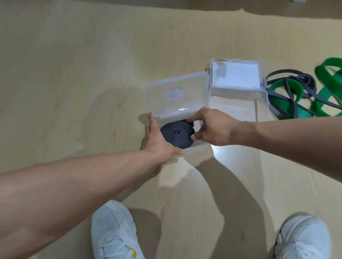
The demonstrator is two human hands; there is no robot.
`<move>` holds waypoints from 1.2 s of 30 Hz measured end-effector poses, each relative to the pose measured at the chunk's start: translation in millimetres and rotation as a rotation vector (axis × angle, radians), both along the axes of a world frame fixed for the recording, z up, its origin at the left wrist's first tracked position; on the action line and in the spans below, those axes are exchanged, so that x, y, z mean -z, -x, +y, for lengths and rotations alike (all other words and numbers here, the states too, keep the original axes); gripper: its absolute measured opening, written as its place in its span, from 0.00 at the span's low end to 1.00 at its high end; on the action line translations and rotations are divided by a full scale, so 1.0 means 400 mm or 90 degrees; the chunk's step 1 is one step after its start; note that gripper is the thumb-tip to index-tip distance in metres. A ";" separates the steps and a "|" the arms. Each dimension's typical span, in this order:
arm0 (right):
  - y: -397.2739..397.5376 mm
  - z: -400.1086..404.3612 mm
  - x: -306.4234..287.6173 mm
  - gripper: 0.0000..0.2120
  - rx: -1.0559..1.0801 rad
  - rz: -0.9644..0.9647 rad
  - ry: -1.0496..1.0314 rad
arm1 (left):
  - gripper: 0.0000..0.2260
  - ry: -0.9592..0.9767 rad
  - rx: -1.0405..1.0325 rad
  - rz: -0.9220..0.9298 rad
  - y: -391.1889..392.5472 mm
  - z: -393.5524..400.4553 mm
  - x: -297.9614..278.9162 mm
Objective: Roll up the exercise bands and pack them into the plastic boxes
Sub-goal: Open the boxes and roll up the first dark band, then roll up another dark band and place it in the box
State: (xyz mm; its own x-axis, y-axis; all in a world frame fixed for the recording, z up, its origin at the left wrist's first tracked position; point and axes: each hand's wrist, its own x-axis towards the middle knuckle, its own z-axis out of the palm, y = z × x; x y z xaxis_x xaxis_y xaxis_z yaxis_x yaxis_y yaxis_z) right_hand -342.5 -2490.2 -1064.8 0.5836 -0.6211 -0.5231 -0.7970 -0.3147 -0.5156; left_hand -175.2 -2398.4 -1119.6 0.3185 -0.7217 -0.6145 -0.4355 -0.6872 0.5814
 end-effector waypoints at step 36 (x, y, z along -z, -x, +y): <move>0.518 -0.098 0.015 0.20 0.517 0.167 0.057 | 0.26 0.223 0.464 -0.102 0.311 -0.152 -0.189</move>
State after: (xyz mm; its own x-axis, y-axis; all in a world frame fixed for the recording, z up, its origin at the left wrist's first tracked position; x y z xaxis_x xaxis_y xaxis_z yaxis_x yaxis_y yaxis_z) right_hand -549.6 -2529.3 -1070.6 -0.1938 -0.8394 -0.5078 -0.8828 0.3750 -0.2828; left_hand -299.5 -2459.1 -1044.1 -0.2392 -0.9227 -0.3022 -0.7986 0.0099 0.6018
